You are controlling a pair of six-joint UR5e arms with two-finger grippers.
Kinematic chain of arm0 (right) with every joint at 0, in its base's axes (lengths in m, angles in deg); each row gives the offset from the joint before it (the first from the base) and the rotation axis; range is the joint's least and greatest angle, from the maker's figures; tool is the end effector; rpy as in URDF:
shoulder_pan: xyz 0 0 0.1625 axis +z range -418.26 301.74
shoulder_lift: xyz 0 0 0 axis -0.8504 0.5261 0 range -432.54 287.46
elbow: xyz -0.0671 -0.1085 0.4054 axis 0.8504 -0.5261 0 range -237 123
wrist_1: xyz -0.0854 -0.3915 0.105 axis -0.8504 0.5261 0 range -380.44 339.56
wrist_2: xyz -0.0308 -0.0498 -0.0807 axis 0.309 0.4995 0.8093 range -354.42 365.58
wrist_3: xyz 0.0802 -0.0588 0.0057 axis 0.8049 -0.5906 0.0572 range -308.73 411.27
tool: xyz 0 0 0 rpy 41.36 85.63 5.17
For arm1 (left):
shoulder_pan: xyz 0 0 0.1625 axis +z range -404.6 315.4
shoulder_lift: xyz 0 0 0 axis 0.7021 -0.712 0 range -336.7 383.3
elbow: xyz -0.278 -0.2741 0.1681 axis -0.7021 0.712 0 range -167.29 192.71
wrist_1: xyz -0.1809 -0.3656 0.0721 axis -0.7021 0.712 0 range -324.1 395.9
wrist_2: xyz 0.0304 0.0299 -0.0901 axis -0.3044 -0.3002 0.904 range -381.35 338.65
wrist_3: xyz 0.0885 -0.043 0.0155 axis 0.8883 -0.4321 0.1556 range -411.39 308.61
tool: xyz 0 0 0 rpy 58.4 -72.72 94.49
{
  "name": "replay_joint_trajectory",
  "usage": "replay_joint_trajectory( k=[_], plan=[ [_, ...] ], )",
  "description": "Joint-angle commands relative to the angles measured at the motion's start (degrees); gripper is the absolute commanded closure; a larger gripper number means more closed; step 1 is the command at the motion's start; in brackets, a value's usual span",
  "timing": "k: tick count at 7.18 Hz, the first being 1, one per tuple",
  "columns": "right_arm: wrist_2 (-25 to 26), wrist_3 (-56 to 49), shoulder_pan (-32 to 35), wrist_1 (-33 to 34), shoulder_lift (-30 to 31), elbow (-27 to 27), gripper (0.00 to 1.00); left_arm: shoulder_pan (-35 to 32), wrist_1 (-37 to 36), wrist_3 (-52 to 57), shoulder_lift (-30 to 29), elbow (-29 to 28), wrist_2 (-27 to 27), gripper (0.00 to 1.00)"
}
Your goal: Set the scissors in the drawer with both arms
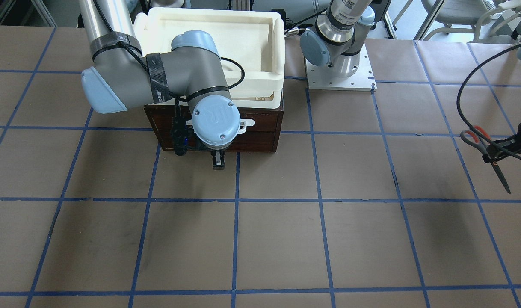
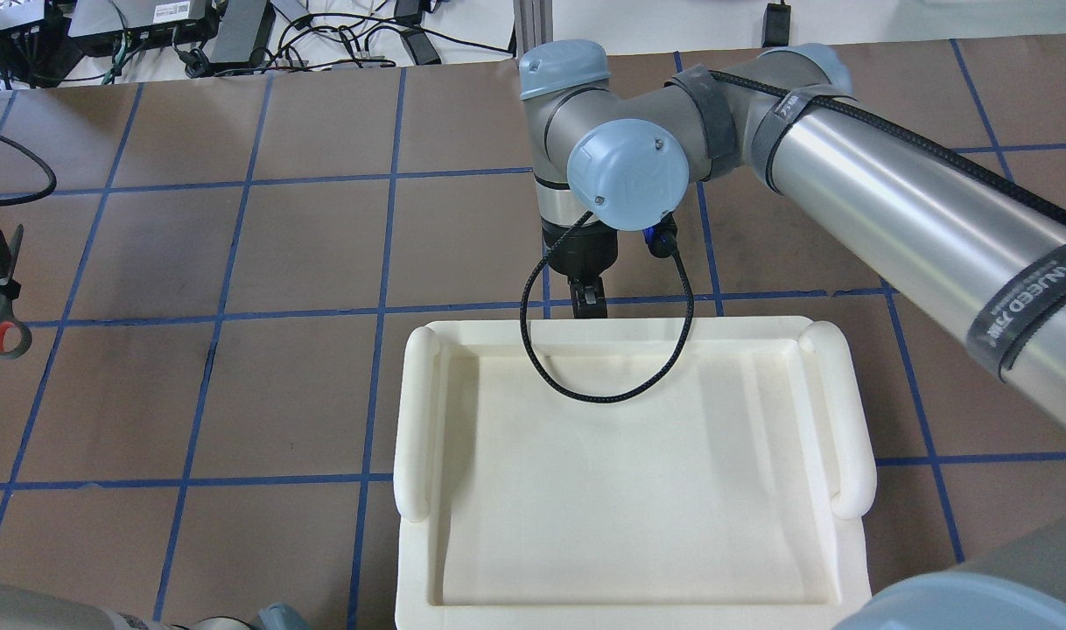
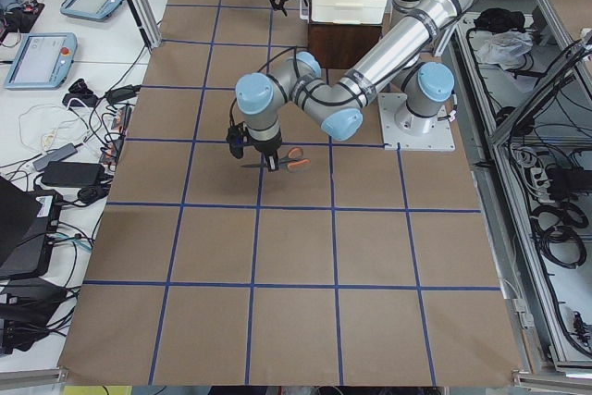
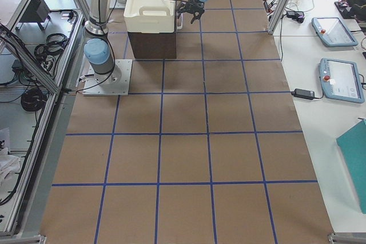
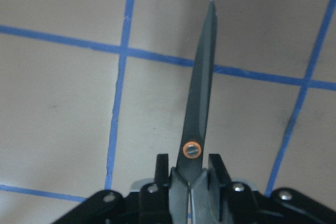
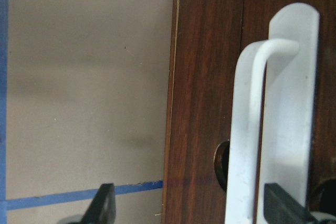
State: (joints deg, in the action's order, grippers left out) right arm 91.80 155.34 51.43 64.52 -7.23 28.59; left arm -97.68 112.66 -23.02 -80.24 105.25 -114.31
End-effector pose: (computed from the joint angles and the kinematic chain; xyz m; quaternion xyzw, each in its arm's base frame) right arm 0.3315 -0.5112 0.2801 -0.6603 -0.7176 -0.1317 0.1781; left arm 0.2405 -0.5335 0.3628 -0.0739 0.9966 0.0348 0.0084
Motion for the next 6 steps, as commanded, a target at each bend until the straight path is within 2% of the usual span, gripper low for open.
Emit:
replay_joint_trajectory(
  k=[1,3,4,5,6],
  plan=[
    [0.00,-0.36,0.00,0.13,-0.18,0.02,0.00,-9.89,2.24,-1.82,3.16,-0.61,1.99,0.88],
    [0.09,-0.71,0.00,0.65,-0.62,0.02,0.00,-19.03,2.25,-11.18,3.69,-0.96,3.75,0.88],
    [0.09,-0.71,0.00,1.26,-0.88,0.02,0.00,-23.68,2.77,-11.66,4.48,-1.83,3.32,0.88],
    [0.09,-0.71,0.00,1.70,-1.15,0.02,0.00,-27.99,4.60,-11.41,5.27,-2.97,3.49,0.88],
    [0.09,-1.32,0.00,2.58,-1.15,0.02,0.00,-30.56,9.50,-12.02,5.62,-6.03,2.97,0.88]
  ],
)
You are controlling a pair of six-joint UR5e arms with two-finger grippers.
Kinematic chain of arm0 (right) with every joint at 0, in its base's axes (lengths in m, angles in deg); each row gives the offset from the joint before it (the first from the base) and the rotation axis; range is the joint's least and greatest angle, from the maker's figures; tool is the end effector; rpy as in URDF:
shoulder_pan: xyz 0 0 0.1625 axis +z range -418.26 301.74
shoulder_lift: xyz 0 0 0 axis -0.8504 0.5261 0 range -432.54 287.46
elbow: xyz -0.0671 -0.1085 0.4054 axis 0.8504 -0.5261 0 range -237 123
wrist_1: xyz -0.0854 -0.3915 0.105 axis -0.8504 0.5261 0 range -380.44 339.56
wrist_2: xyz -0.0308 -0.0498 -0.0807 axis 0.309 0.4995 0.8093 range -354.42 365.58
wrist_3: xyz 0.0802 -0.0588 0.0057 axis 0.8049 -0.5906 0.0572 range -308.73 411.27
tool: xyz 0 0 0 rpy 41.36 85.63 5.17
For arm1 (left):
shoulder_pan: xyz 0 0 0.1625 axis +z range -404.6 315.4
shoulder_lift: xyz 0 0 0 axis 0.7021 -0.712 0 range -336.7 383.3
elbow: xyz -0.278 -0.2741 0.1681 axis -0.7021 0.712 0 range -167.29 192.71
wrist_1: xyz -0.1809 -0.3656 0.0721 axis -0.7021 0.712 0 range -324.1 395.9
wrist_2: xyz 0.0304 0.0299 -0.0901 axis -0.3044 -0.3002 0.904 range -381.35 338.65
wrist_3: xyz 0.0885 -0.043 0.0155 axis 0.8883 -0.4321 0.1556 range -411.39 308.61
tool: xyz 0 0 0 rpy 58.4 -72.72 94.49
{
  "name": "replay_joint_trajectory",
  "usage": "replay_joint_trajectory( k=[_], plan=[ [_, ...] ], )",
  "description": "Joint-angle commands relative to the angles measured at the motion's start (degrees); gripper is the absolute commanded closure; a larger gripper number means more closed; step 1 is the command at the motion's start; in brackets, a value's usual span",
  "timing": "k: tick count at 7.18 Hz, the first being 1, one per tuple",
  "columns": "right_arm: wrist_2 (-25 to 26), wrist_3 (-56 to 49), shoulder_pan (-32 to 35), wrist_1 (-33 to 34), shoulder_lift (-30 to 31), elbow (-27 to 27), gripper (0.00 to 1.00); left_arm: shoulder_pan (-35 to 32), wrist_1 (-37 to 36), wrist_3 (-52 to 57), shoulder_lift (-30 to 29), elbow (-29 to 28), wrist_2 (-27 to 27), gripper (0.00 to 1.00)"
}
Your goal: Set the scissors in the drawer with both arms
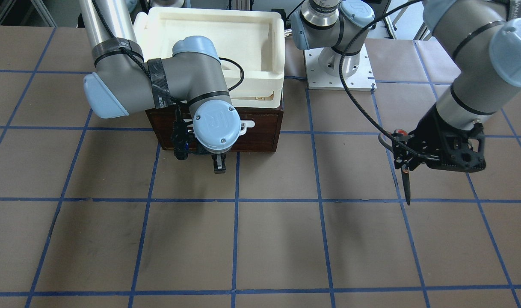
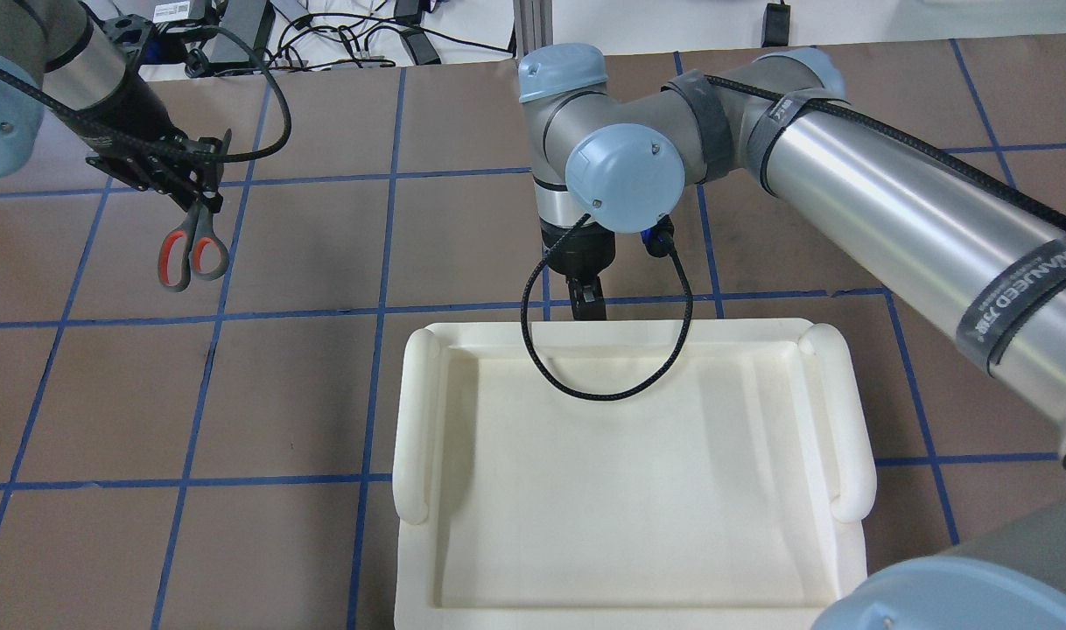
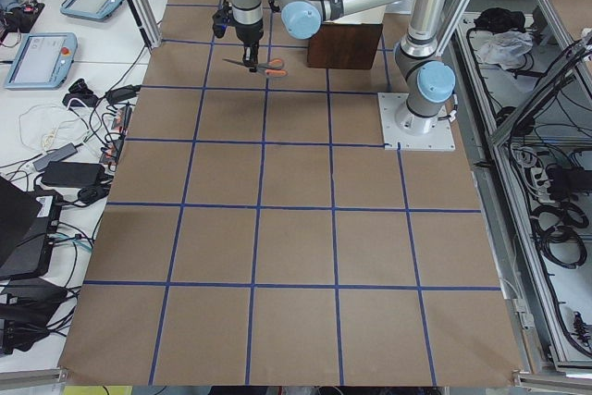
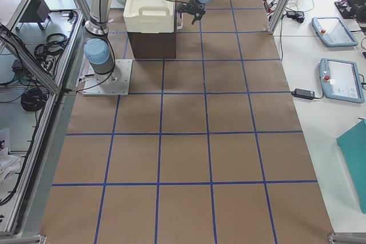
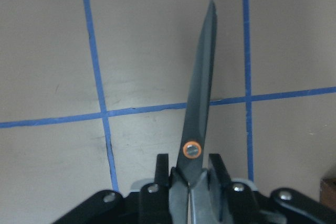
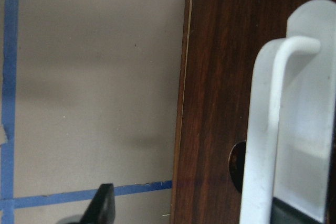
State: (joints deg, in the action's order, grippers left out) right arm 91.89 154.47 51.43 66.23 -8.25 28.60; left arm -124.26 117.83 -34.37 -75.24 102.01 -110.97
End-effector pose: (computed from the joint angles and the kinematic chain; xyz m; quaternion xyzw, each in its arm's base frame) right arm 0.3334 -0.5168 0.2709 -0.6554 -0.7238 -0.1296 0.1723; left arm -0.0328 -0.5668 0.4302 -0.0582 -0.9983 0.0027 0.0027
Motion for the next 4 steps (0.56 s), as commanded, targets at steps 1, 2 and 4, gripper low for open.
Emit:
replay_joint_trajectory(
  k=[1,2,4],
  plan=[
    [0.00,-0.55,0.00,1.22,-0.21,0.00,0.00,-5.14,10.99,-2.15,0.36,-8.21,-0.72,0.88],
    [0.09,-1.24,0.00,1.75,-0.39,0.00,0.00,-6.81,12.80,-7.29,0.27,-12.27,0.32,0.88],
    [0.27,-1.60,0.00,3.42,-0.39,-0.52,0.00,-8.31,13.52,-8.57,-0.52,-13.28,0.32,0.88]
  ],
)
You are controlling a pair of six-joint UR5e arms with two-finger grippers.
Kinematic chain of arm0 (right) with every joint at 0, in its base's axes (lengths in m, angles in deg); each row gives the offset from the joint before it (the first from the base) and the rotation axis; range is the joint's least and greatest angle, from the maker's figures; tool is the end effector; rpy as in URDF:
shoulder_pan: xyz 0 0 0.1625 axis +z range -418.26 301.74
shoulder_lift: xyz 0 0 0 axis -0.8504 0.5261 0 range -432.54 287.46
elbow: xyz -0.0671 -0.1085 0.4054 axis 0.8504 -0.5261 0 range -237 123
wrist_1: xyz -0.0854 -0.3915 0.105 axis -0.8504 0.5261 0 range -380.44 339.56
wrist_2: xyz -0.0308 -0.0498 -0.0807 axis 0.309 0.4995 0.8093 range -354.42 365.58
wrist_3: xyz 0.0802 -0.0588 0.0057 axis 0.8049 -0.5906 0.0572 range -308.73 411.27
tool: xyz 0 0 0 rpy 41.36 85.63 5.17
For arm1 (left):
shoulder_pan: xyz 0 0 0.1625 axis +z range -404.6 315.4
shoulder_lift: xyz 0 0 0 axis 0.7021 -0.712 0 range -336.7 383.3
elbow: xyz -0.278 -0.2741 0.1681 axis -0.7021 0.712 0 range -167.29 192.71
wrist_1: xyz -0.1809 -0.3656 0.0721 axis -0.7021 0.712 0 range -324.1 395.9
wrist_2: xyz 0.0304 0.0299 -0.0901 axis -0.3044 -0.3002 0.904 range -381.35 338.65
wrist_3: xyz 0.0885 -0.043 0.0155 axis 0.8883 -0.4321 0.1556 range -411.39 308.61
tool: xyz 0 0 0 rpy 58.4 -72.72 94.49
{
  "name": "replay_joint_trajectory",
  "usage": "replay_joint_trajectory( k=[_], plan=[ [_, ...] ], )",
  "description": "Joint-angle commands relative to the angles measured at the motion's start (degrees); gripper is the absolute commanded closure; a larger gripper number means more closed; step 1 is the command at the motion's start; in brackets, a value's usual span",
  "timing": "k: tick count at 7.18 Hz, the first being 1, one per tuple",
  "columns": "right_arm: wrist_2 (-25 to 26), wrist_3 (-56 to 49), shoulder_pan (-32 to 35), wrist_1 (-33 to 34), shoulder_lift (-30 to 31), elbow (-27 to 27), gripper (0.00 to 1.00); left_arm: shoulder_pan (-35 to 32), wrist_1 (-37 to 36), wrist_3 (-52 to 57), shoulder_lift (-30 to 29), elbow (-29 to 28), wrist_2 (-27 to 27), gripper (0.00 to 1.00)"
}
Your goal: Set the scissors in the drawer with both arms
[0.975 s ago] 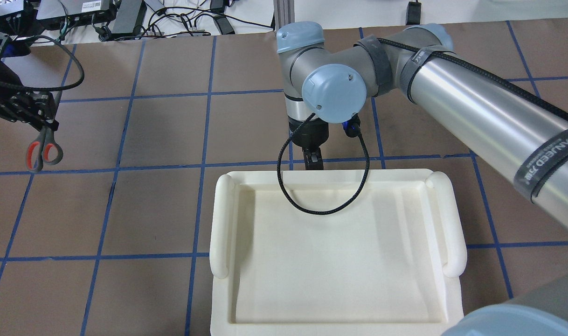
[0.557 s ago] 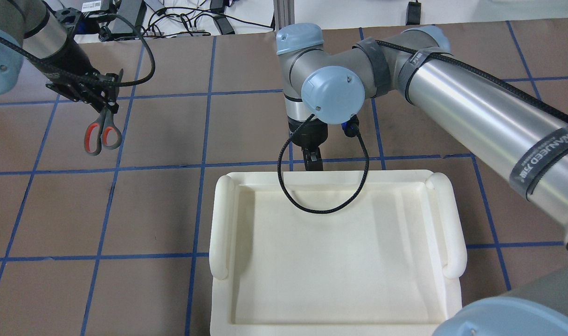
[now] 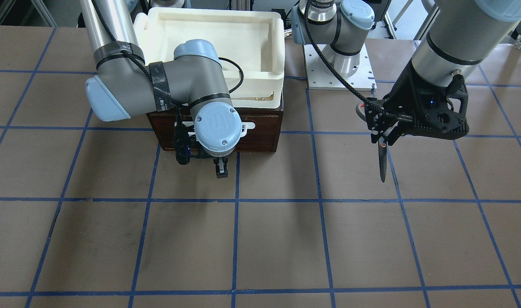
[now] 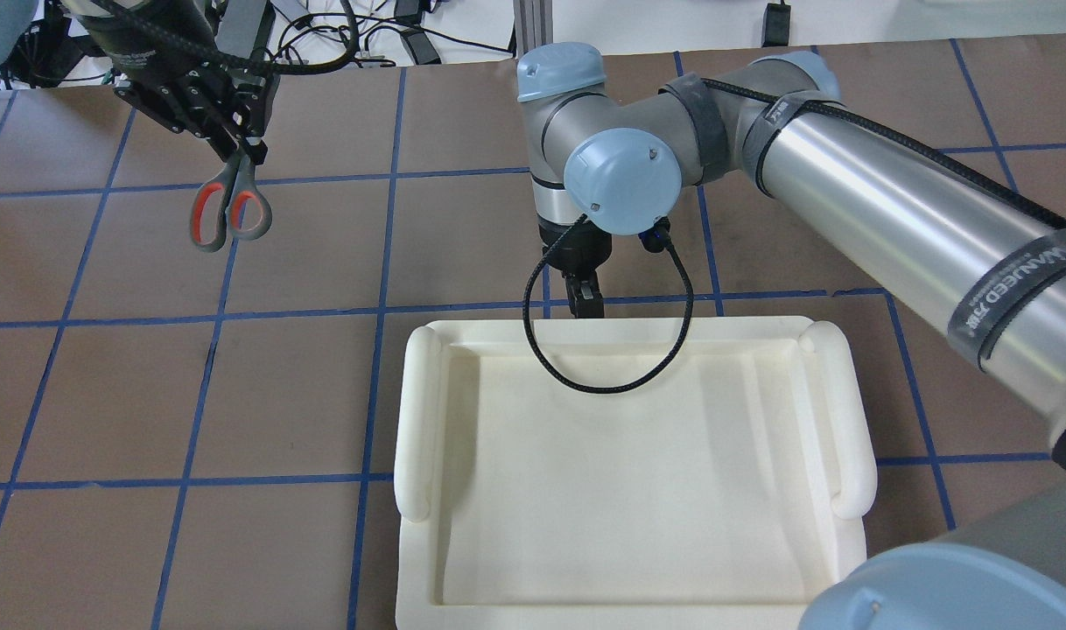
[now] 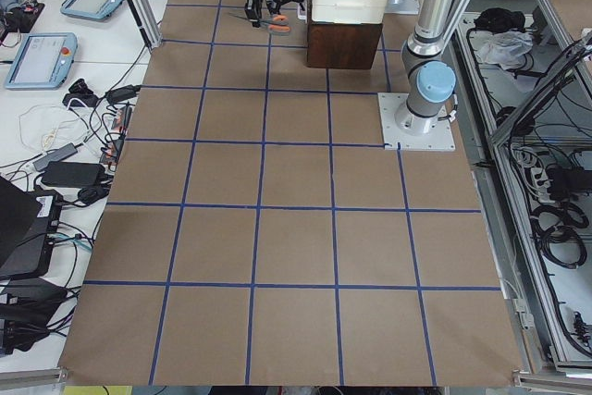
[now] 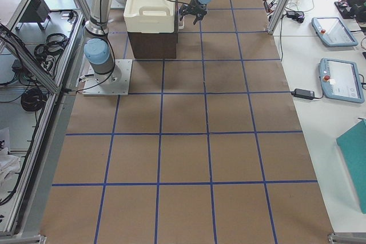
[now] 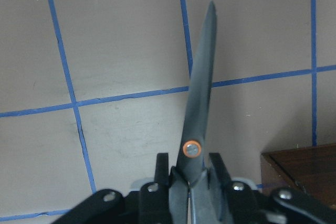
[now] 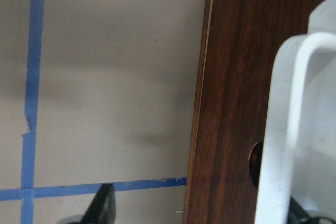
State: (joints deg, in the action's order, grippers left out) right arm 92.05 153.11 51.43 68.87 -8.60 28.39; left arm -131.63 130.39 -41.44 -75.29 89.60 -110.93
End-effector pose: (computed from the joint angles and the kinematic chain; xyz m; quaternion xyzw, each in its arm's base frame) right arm 0.3357 -0.5241 0.2711 -0.6490 -0.7355 -0.1202 0.1528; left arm -0.1052 -0.5604 0.5142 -0.0608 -0.9981 0.0007 0.0036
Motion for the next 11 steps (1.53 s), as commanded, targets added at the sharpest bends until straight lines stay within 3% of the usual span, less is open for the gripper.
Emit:
replay_joint_trajectory(
  k=[1,11],
  plan=[
    [0.45,-0.33,0.00,1.65,-0.04,-0.49,0.00,-1.04,2.52,-1.51,0.05,-0.70,0.28,0.88],
    [0.98,-6.83,-0.97,4.47,-2.67,-6.11,0.00,-1.48,3.16,-1.42,1.55,-0.52,0.54,0.88]
  ],
)
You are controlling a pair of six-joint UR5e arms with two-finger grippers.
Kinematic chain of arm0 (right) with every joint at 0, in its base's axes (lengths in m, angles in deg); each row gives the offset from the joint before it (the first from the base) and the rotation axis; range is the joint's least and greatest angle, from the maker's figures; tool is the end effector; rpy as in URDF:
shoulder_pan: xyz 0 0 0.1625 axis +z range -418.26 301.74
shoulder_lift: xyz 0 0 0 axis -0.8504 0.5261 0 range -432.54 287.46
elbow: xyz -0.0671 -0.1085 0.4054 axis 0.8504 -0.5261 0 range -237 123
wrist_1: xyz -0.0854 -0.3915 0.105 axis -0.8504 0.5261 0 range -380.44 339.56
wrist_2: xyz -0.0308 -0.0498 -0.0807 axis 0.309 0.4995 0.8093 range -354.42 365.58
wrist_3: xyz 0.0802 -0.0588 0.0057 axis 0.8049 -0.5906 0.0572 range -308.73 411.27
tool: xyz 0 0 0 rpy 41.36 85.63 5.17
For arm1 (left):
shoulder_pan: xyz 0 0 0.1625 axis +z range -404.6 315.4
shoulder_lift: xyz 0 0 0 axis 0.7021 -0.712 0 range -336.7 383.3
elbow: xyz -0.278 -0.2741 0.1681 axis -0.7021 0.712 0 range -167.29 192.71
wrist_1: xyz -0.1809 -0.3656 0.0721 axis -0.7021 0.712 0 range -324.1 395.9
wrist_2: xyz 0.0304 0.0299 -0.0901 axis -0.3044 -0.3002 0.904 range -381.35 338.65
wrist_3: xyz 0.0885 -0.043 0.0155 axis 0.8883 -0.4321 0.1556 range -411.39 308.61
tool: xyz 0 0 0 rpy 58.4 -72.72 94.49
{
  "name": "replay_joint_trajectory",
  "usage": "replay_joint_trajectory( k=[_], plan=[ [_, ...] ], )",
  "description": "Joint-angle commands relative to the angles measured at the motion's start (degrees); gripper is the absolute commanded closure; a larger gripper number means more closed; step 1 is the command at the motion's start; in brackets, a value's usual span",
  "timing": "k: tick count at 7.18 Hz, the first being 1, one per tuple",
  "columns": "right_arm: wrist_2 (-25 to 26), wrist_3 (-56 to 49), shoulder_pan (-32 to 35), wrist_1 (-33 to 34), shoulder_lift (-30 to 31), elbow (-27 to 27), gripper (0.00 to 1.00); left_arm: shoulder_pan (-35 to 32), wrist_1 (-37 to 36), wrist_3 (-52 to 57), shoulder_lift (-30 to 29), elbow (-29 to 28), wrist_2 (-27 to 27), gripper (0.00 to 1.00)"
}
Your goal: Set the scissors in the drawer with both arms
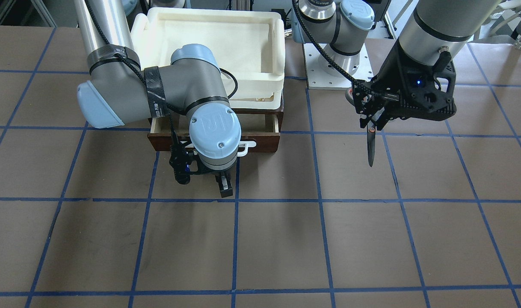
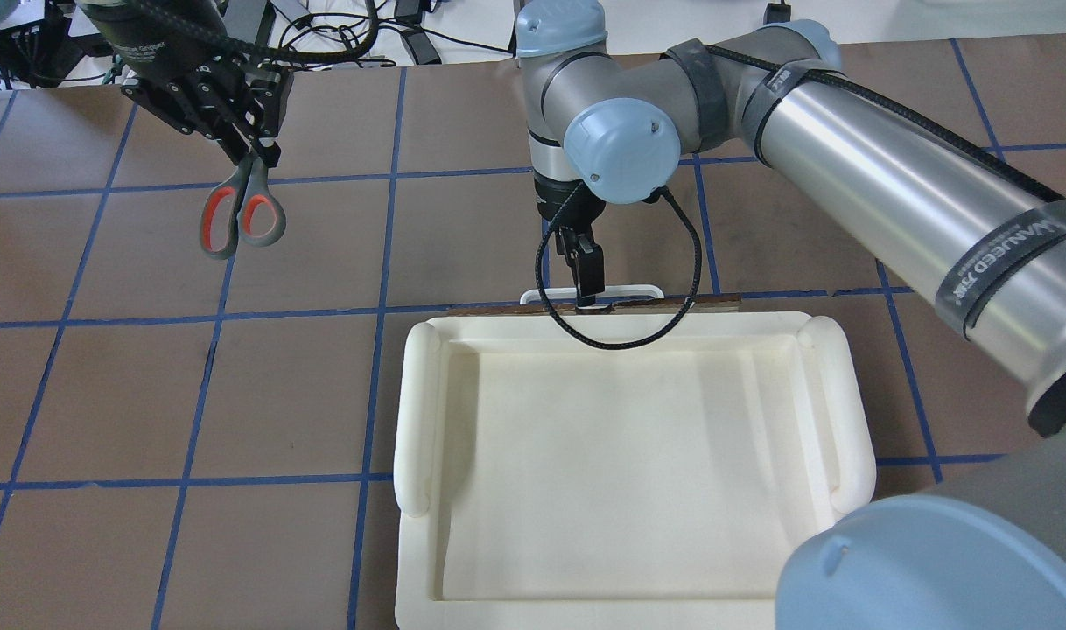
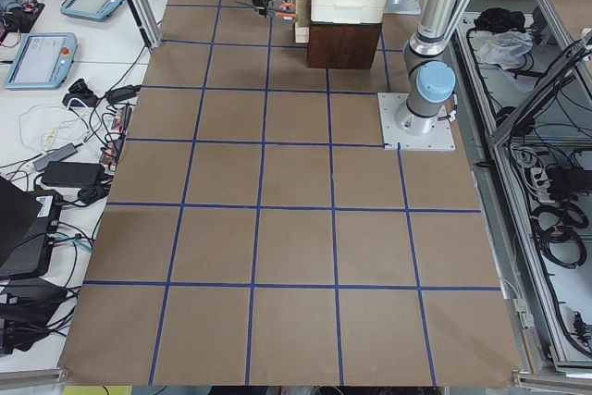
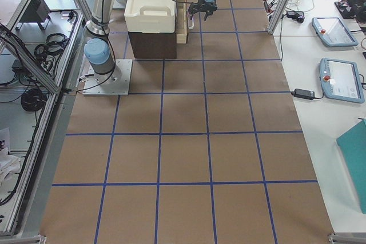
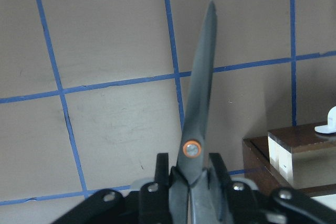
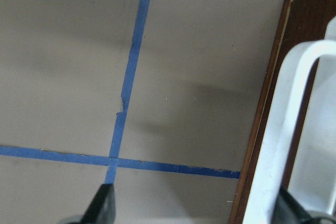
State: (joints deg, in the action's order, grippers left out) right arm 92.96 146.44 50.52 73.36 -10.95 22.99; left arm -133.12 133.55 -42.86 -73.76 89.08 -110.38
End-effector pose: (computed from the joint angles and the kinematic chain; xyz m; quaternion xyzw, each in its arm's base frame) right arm 0.3384 -0.5670 0.2910 -0.6155 -0.7775 -0.0883 0.0942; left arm -0.1211 -0.5429 0.5278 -0.0614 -0.9980 -0.0087 0.0093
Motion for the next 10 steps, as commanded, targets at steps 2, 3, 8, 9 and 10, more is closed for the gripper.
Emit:
replay_joint_trajectory(
  k=[2,3,8,9,10],
  plan=[
    [1.55,-2.26,-1.02,0.33,-0.33,-1.15,0.00,0.01,0.00,0.00,0.11,0.00,0.00,0.88],
    [1.74,-3.22,-1.64,0.33,-0.77,-2.11,0.00,0.01,0.00,0.00,0.11,0.00,0.00,0.88],
    [1.74,-3.50,-1.73,1.21,-3.49,-4.75,0.00,0.01,0.00,0.00,0.11,0.00,0.00,0.88],
    [1.74,-3.50,-1.73,1.12,-3.49,-5.19,0.00,0.01,0.09,0.00,0.11,0.00,-0.09,0.88],
    [1.74,-3.50,-1.82,1.21,-3.49,-5.28,0.00,0.01,0.09,0.00,0.20,0.00,-0.09,0.88]
  ],
)
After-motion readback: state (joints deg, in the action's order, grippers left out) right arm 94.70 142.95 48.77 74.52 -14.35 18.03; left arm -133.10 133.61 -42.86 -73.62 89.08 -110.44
